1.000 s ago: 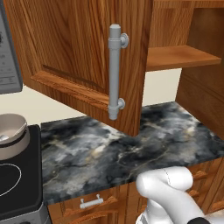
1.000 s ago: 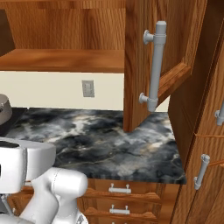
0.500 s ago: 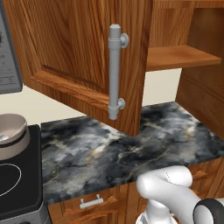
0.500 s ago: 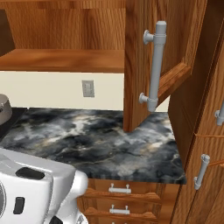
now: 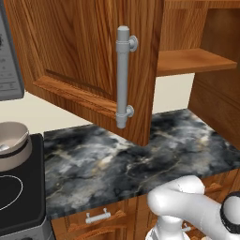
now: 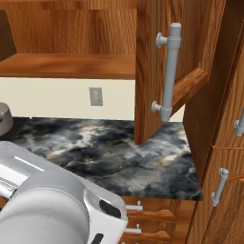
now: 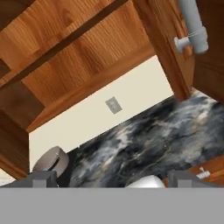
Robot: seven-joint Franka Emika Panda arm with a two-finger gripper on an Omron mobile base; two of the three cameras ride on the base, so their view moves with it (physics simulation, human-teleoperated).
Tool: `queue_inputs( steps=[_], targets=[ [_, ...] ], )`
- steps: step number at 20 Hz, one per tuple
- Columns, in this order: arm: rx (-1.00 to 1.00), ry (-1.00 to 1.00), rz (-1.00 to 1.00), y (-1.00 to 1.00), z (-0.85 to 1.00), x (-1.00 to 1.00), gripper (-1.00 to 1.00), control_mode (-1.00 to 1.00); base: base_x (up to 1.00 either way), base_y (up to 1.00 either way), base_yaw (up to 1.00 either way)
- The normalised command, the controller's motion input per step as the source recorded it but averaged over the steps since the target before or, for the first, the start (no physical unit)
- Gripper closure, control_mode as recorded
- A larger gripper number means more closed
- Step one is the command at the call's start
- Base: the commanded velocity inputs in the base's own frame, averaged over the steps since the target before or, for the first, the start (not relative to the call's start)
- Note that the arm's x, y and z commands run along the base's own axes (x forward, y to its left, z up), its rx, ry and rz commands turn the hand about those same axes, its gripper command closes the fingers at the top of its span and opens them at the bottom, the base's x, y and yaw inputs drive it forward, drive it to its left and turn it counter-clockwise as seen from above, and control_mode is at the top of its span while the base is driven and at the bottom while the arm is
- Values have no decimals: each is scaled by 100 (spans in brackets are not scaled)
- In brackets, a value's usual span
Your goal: Open the cabinet and move the ladle to the pot. Then close the cabinet.
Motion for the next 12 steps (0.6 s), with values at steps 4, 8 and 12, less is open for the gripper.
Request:
queue_inputs(
  steps=[4,8,12],
  targets=[
    [29,2,0,-44,0,21,-100,-100,0,0,0],
    [20,0,0,-37,0,32,-100,-100,0,0,0],
    [6,0,0,-19,0,36,-100,-100,0,0,0]
  ],
)
